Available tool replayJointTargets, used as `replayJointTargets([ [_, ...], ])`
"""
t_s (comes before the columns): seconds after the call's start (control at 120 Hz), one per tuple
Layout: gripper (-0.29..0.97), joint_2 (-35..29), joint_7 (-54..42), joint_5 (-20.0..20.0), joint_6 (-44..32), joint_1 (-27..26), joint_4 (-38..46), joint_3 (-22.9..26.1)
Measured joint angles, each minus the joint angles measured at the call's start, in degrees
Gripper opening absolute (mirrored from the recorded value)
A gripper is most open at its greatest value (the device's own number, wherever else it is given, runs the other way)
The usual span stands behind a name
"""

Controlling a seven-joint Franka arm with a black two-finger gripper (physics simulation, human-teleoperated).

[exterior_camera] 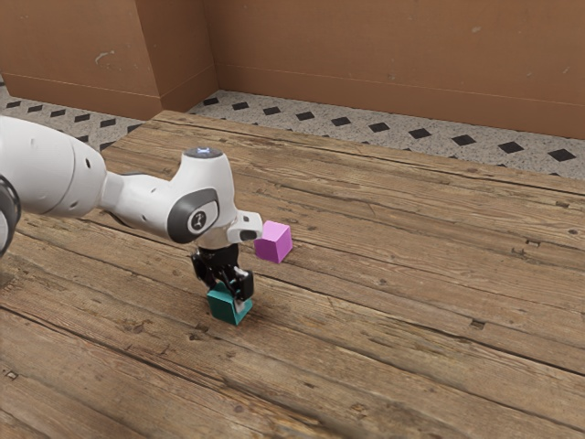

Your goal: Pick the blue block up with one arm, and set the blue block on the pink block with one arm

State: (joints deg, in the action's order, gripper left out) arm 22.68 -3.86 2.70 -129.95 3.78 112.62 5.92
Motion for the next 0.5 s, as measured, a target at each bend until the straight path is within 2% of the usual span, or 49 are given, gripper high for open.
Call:
replayJointTargets([
  [0.192,0.37,-0.07,0.26,0.37,-0.34,0.00,-0.17,0.00],
  [0.308,0.36,-0.23,0.60,0.70,-0.33,-0.21,-1.28,0.05],
  [0.5,0.33,-0.49,1.10,1.38,1.81,-0.45,-7.20,0.12],
])
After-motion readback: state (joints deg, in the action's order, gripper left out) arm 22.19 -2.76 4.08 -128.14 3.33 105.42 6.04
